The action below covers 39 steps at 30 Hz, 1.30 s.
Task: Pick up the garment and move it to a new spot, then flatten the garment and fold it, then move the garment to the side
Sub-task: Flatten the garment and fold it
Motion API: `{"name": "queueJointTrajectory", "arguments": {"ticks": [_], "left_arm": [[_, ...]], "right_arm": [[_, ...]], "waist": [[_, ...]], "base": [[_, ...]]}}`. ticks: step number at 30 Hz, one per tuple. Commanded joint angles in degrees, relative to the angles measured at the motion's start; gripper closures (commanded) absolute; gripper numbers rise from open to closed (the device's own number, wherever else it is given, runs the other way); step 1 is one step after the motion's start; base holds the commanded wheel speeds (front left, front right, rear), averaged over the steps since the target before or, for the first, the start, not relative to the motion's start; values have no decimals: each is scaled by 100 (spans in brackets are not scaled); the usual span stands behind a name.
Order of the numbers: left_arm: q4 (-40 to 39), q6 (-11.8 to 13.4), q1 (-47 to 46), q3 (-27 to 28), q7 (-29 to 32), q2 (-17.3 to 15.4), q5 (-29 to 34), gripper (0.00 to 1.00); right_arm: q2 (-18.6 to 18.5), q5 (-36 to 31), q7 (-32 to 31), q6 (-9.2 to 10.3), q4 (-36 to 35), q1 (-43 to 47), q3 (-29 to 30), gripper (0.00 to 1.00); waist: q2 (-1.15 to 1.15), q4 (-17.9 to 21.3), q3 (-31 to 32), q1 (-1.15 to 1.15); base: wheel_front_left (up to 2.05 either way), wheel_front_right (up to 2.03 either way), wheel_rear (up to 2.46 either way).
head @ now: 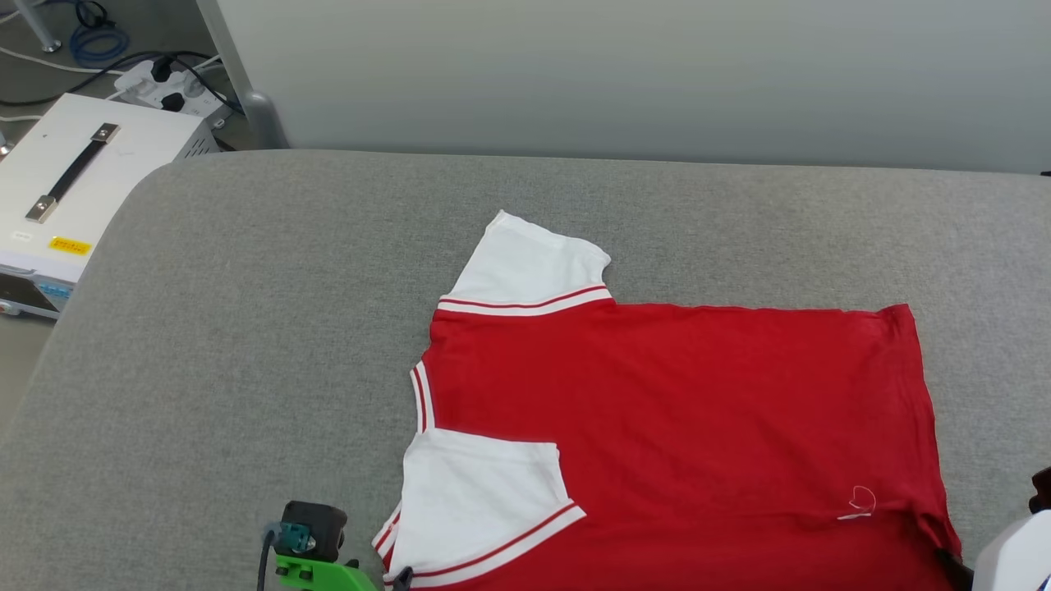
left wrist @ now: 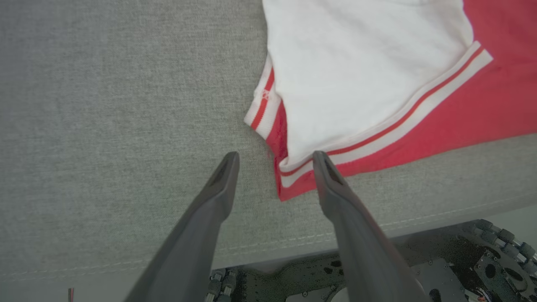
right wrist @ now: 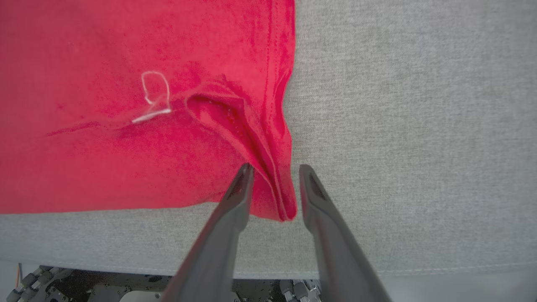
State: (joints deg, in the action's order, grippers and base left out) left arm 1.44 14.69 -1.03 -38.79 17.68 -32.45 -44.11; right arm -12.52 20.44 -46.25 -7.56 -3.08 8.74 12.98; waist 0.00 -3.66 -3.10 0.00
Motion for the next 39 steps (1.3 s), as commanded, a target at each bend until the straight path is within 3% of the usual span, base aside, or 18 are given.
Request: {"name": "queueJointTrajectory", "arguments": {"ticks": [1, 7, 14, 19, 24, 29, 39], "left_arm": [[43, -21, -56, 33, -148, 59, 102, 0], [81, -30, -284, 267, -1012, 254, 320, 0], [32, -31, -508, 671, -2430, 503, 595, 0], [-12, -40, -462, 1000, -3125, 675, 656, 0], [-169, -197, -302, 1322, -3259, 896, 846, 0], [-376, -583, -92, 1783, -3266, 1316, 1343, 0], [-51, -1254, 178, 2371, -3267, 1955, 1941, 0]], "right_arm": [[25, 1, 145, 8, 6, -48, 32, 0], [-90, -31, 911, 8, -252, -221, -61, 0], [-254, -35, 2347, 8, -675, -399, -293, 0], [-59, -3, 3152, 8, -804, -357, -400, 0], [148, -73, 3815, 8, -895, -235, -472, 0], [250, -273, 4419, 8, -820, -141, -610, 0], [324, -295, 4770, 8, -543, -185, -767, 0]], "waist": [[0, -12, 43, 0], [0, -41, 184, 0], [0, -61, 301, 0], [0, -59, 342, 0], [0, -78, 321, 0], [0, -97, 251, 0], [0, -81, 253, 0]], "base": [[0, 0, 0], [0, 0, 0], [0, 0, 0], [0, 0, 0], [0, 0, 0], [0, 0, 0], [0, 0, 0]]}}
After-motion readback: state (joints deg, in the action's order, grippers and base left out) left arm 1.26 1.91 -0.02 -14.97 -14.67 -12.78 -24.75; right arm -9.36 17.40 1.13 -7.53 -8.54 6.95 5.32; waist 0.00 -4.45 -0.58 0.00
